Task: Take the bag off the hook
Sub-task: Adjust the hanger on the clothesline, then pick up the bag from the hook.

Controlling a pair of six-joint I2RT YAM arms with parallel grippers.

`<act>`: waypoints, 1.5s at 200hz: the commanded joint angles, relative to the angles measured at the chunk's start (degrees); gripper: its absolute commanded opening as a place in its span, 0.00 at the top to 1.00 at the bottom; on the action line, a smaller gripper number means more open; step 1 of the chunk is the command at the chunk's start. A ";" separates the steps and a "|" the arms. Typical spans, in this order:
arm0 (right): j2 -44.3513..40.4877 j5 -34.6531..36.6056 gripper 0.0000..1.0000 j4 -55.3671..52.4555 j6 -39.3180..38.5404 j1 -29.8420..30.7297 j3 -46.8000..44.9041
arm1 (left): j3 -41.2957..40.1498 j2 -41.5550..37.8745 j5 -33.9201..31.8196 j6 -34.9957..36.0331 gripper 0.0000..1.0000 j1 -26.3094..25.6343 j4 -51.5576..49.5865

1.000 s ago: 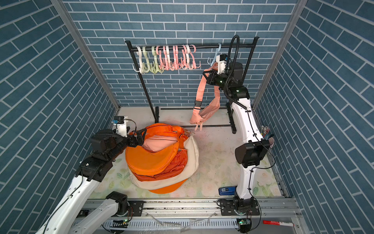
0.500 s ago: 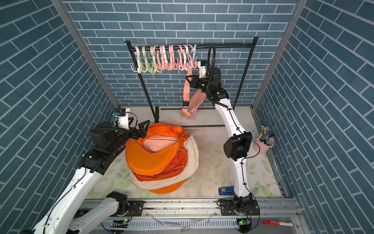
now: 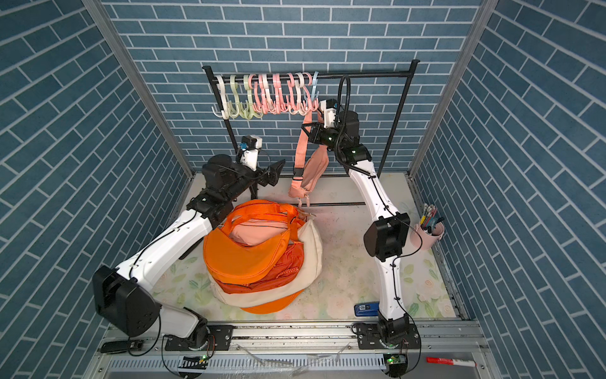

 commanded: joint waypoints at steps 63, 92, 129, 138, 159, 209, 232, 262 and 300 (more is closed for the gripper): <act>-3.25 -4.40 1.00 1.67 3.74 0.07 0.96 | 19.34 18.62 1.00 3.93 0.01 -3.06 2.63; -4.41 -4.81 1.00 1.06 3.11 0.07 0.15 | 25.63 23.81 -0.05 3.81 0.01 -2.91 1.17; -5.91 -6.18 1.00 -0.06 1.48 -0.02 -1.42 | 32.81 29.44 3.00 0.56 0.10 -1.22 -0.85; -6.12 -6.28 1.00 -0.09 1.48 -0.11 -1.66 | 33.88 30.32 3.29 0.52 0.16 -1.11 -1.36; -6.22 -6.68 1.00 -0.05 1.48 -0.11 -1.84 | 34.26 31.03 3.12 0.28 0.52 -0.85 -1.15; -6.47 -7.28 1.00 -1.00 0.76 -0.20 -2.55 | 32.65 29.36 4.74 -0.26 1.00 -0.01 0.02; -7.07 -7.50 0.86 -3.09 -0.69 -0.93 -2.62 | 32.15 27.87 5.40 -0.39 1.00 0.18 -0.32; -9.07 -9.30 0.47 -3.91 -1.33 -3.12 -4.06 | 29.80 25.09 5.75 -1.06 1.00 0.97 -0.03; -14.86 -12.79 0.37 -5.12 -3.62 -7.40 -9.45 | 28.15 22.96 6.62 -2.12 1.00 2.26 -0.46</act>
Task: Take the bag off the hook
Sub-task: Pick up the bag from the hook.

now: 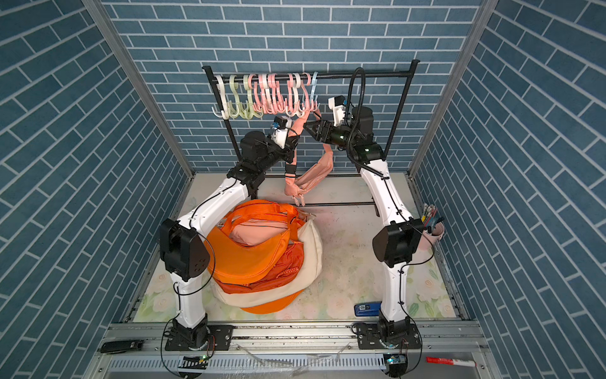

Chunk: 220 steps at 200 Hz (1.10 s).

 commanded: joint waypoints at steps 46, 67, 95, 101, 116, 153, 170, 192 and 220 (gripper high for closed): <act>-15.70 2.34 0.30 1.86 -16.64 -5.09 -19.66 | 1.43 -2.82 2.61 -0.76 1.00 1.63 -2.95; -14.64 3.60 0.29 8.25 -21.37 -5.36 -23.47 | 2.43 -2.34 3.01 -0.76 1.00 1.70 -4.03; -10.45 4.47 0.29 12.26 -21.80 -5.35 -21.54 | 3.47 -2.02 3.74 -0.92 1.00 1.64 -4.85; -9.64 4.70 0.29 13.82 -21.46 -5.33 -21.35 | 3.52 -1.95 3.74 -0.98 1.00 1.69 -4.92; -7.44 5.22 0.30 17.39 -20.55 -5.35 -20.79 | 3.49 -1.82 3.80 -1.00 1.00 1.63 -4.92; -0.10 8.47 0.35 21.18 -16.46 -5.32 -15.27 | 5.51 -0.57 4.88 -2.02 1.00 1.63 -6.07; 1.63 8.68 0.37 26.00 -13.98 -5.17 -15.10 | 6.32 0.08 5.50 -1.89 1.00 1.63 -7.09; 4.21 8.77 0.37 27.15 -13.57 -4.05 -12.64 | 6.31 0.47 5.59 -1.72 1.00 1.66 -7.21; 6.86 10.37 0.37 28.45 -12.69 -2.66 -9.50 | 7.24 1.34 6.19 -2.49 1.00 1.68 -7.03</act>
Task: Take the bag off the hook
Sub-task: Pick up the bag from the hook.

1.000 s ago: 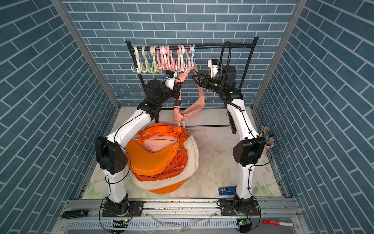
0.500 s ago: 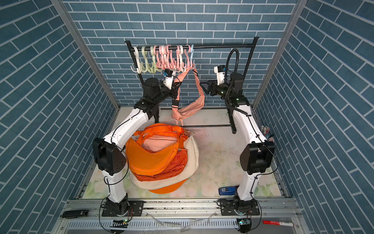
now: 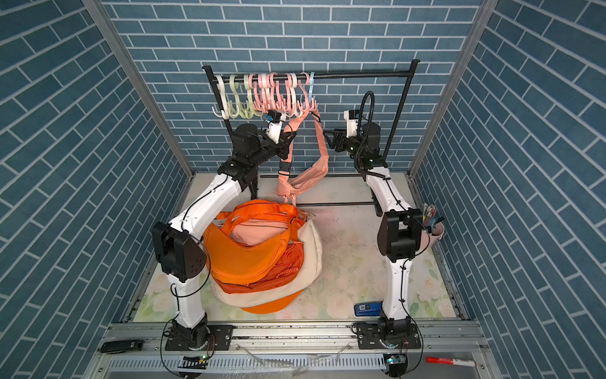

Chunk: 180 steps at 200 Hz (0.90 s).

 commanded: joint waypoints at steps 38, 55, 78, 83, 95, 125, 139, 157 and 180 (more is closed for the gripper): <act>8.51 3.05 0.39 3.50 3.27 2.99 10.84 | 2.87 1.47 1.44 -0.97 1.00 0.34 0.05; 9.66 3.05 0.40 2.10 3.83 2.98 13.25 | 2.72 1.26 1.23 -0.86 1.00 0.31 0.00; 7.20 3.48 0.39 1.30 1.89 3.00 10.51 | 2.55 0.99 1.30 -0.83 1.00 0.34 -0.08; 6.26 3.37 0.39 0.84 1.31 2.90 9.40 | 2.57 0.95 1.44 -0.86 1.00 0.34 -0.08; 3.37 2.82 0.38 0.02 -0.37 2.89 6.44 | 2.48 0.85 1.54 -0.80 1.00 0.32 -0.08; -7.23 3.21 0.36 0.98 -3.71 2.87 -6.22 | 2.06 0.27 1.88 0.48 1.00 0.38 -0.80; -11.21 3.13 0.35 2.46 -4.05 2.89 -12.30 | 1.10 -0.30 1.86 0.89 1.00 0.34 -0.45; -13.38 2.82 0.35 1.87 -4.93 2.98 -15.48 | 0.38 -0.73 2.11 0.72 1.00 0.32 0.33; -12.52 4.15 0.34 0.42 -5.23 3.05 -13.91 | -0.20 -1.09 2.41 0.08 1.00 0.36 1.16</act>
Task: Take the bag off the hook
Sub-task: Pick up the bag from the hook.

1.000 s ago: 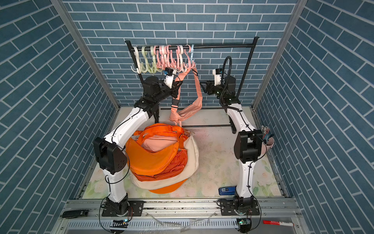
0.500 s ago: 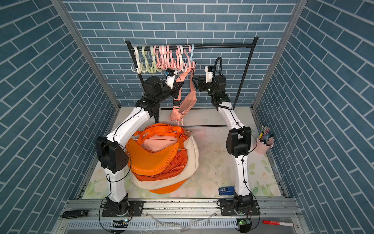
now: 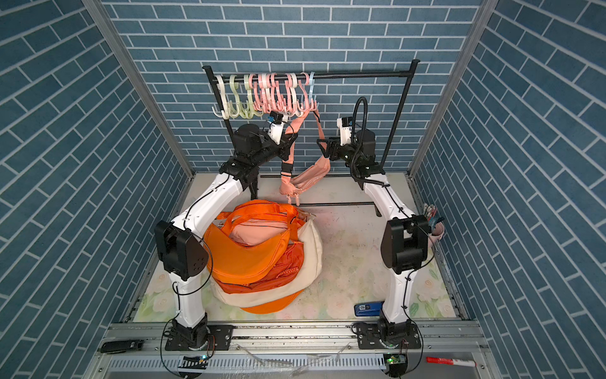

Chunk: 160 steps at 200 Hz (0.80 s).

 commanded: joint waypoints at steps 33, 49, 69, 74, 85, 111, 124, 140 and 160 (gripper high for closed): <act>6.14 1.75 0.34 -2.07 -1.67 0.12 9.81 | -1.78 -2.40 1.37 0.07 1.00 0.19 2.86; 11.13 1.43 0.35 -4.24 -0.28 0.18 16.23 | -1.75 -2.09 1.26 0.48 1.00 0.25 2.62; 16.94 1.98 0.43 -4.24 1.90 0.27 22.80 | -1.32 -1.44 1.57 0.54 1.00 0.24 2.59; 18.06 3.02 0.46 -4.24 2.84 0.37 24.31 | -1.06 -1.24 1.58 0.44 1.00 0.27 2.51; 20.44 4.71 0.53 -4.00 5.72 0.47 27.64 | -0.48 -0.75 1.53 0.41 1.00 0.21 2.01; 24.49 5.79 0.89 -4.06 10.60 0.70 34.76 | 0.68 -0.15 1.64 0.35 1.00 0.25 0.75; 24.28 7.17 1.00 -4.11 10.92 0.80 35.15 | 0.78 -0.16 1.62 0.43 1.00 0.23 0.54; 22.65 8.21 1.00 -3.90 10.63 0.81 33.55 | 0.87 -0.22 1.63 0.30 1.00 0.20 0.27; 19.95 8.85 1.00 -4.02 9.49 0.80 30.96 | 0.68 -0.43 1.82 0.00 1.00 0.15 0.13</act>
